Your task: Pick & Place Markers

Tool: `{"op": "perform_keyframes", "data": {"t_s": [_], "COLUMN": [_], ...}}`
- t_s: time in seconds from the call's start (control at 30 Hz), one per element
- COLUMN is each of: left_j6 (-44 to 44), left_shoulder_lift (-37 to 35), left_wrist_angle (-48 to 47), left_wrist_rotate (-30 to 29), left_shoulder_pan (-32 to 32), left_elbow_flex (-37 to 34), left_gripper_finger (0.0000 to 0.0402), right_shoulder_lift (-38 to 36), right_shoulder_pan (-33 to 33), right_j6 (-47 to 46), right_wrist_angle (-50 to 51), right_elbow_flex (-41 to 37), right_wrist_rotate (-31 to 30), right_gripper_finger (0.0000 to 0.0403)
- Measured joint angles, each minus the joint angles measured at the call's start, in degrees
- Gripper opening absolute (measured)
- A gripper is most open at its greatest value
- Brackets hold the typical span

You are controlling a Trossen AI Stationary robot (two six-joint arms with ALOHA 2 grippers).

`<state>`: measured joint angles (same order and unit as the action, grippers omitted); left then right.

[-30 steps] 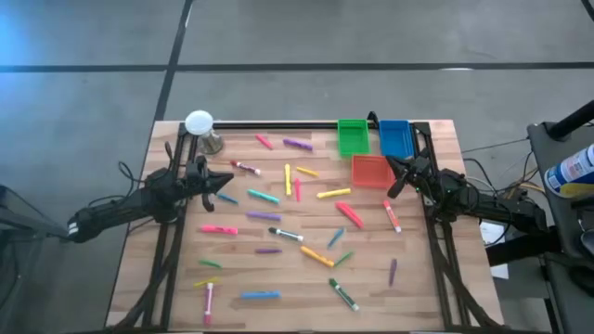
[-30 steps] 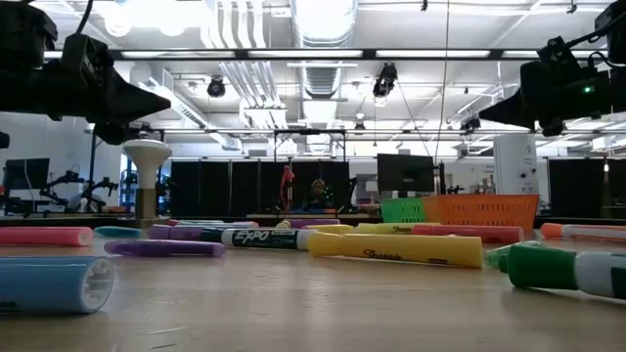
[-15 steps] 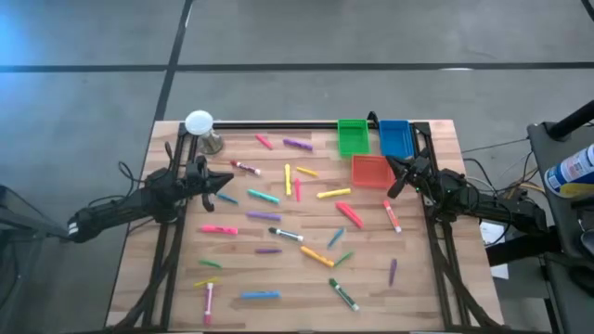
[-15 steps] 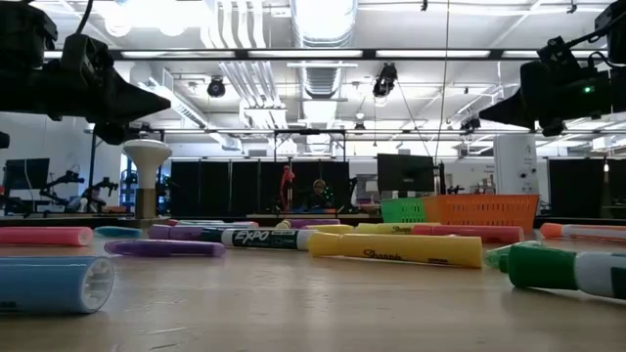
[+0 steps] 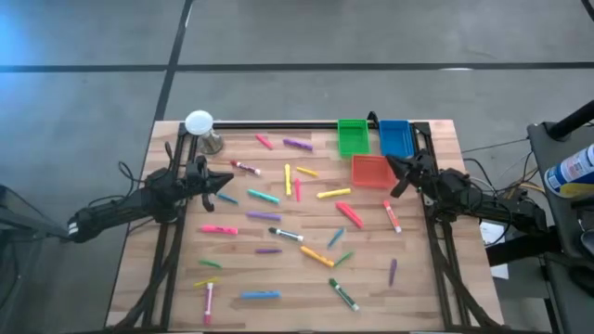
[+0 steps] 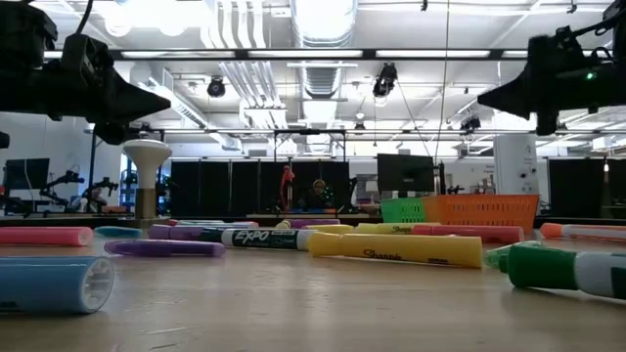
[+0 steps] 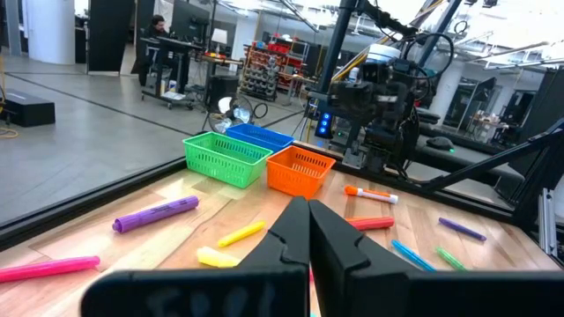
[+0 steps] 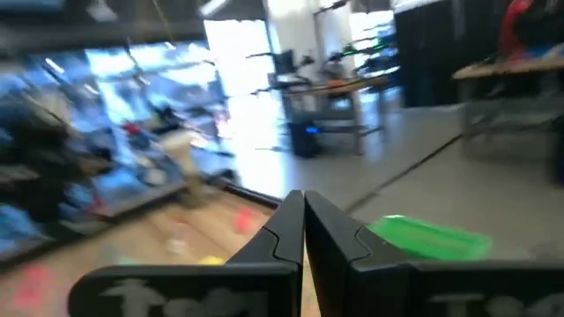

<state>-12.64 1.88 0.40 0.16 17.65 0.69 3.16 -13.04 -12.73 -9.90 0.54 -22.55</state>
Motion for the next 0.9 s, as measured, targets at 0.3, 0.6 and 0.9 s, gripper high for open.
{"op": "perform_keyframes", "data": {"t_s": [0.3, 0.6, 0.9], "left_j6": [0.00, 0.00, 0.02], "left_shoulder_lift": [0.00, -0.01, -0.01], "left_wrist_angle": [0.01, 0.01, 0.02], "left_wrist_rotate": [0.01, 0.00, 0.02], "left_shoulder_pan": [0.00, 0.00, 0.00], "left_elbow_flex": [0.00, 0.01, 0.00], "left_gripper_finger": [0.0000, 0.0000, 0.0000], "right_shoulder_lift": [4.47, 17.52, 35.28], "right_shoulder_pan": [0.05, 3.56, 8.87], "right_j6": [-4.86, -4.99, -4.02], "right_wrist_angle": [-14.52, -28.15, -42.34], "right_elbow_flex": [0.00, 0.02, 0.02], "right_wrist_rotate": [31.37, 32.62, 32.92], "right_gripper_finger": [0.0008, 0.0008, 0.0008]}}
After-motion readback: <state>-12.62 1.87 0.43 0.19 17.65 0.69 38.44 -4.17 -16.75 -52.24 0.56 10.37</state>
